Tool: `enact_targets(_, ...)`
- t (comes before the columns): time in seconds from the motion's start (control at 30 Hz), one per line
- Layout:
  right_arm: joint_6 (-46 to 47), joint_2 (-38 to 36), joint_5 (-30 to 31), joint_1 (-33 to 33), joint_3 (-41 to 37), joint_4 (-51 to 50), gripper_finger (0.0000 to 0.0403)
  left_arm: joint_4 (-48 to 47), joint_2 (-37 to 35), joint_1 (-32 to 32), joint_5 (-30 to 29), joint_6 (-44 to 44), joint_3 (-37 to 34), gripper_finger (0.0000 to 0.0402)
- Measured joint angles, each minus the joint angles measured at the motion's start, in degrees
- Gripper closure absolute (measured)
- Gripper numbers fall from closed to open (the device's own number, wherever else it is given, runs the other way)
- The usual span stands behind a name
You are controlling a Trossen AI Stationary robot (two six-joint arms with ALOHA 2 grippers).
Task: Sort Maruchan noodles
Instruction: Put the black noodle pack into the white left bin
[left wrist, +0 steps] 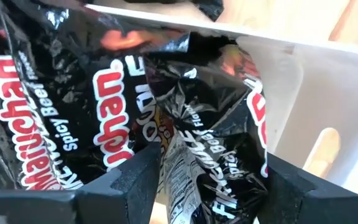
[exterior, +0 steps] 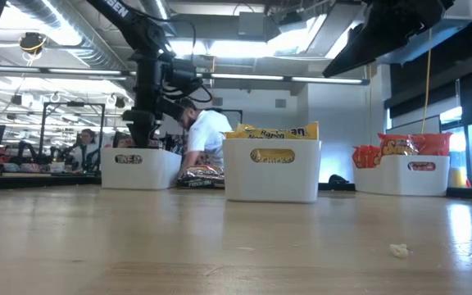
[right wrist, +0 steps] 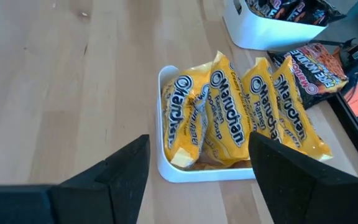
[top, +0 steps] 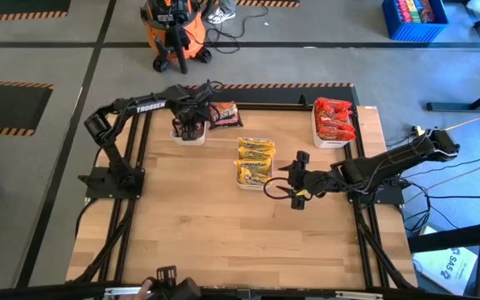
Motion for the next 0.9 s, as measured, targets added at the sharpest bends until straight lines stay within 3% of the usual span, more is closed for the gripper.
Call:
enact_targets(0.27,-0.02,0.02,-0.21,0.02,0.00,0.14,0.0148,-0.71,-3.87,-1.64,-4.93,0.17,0.11,0.0190)
enact_targets(0.53,-0.04,0.02,-0.22,0.02,0.00,0.17,0.0148,2.69,-11.70,-2.58,-4.33,-1.51,0.11,0.0189)
enact_targets(0.6,-0.04,0.02,-0.21,0.02,0.00,0.21,0.0148,6.17,-13.44,-2.62,-1.25,-3.10,0.17,0.0189)
enact_targets(0.77,-0.03,0.02,-0.22,0.02,0.00,0.51,0.0148,13.62,-14.92,-3.32,14.64,-6.54,0.17,0.0189)
enact_targets(0.9,1.81,0.20,-0.28,0.02,0.00,0.70,0.0148,19.71,-13.77,-5.14,23.57,-7.32,0.17,0.0189)
